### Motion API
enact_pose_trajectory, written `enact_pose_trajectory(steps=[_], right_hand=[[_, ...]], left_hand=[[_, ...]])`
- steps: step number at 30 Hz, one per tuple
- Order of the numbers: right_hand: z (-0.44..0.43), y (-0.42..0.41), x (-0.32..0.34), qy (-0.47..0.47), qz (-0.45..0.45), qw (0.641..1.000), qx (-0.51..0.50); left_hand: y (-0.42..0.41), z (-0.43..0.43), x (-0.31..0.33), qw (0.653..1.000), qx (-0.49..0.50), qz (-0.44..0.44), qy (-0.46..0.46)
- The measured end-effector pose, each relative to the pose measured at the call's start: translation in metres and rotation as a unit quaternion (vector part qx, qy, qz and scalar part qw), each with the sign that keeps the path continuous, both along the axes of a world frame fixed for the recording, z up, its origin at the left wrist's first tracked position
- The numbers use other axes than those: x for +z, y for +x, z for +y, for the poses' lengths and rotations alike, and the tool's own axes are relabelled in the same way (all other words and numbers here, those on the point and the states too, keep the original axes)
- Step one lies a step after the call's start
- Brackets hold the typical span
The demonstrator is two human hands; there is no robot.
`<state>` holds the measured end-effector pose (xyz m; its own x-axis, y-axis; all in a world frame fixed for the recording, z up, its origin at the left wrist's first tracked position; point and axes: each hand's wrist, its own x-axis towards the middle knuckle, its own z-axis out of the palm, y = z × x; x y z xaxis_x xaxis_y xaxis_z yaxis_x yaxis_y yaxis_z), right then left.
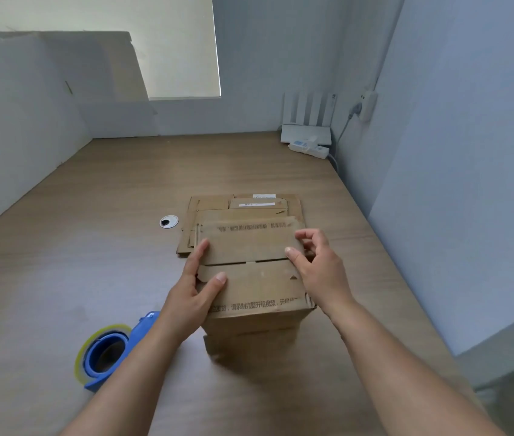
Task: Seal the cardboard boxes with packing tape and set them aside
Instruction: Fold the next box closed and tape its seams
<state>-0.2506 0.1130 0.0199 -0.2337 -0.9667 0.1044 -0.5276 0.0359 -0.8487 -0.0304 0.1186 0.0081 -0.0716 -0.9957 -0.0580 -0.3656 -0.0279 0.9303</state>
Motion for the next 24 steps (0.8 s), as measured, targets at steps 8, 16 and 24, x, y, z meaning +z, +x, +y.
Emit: enact_pose_trajectory(steps=[8,16,24], right_hand=[[0.003,0.004,-0.007,-0.041,0.001,0.999,-0.011],[0.018,0.005,-0.008,-0.003,0.047,0.999,-0.021],[-0.021,0.007,-0.014,0.095,-0.072,0.992,0.038]], left_hand=[[-0.003,0.007,-0.010,0.999,0.011,-0.011,-0.034],[-0.003,0.014,-0.016,0.997,0.003,-0.073,-0.010],[-0.002,-0.033,-0.009,0.992,0.010,-0.116,0.040]])
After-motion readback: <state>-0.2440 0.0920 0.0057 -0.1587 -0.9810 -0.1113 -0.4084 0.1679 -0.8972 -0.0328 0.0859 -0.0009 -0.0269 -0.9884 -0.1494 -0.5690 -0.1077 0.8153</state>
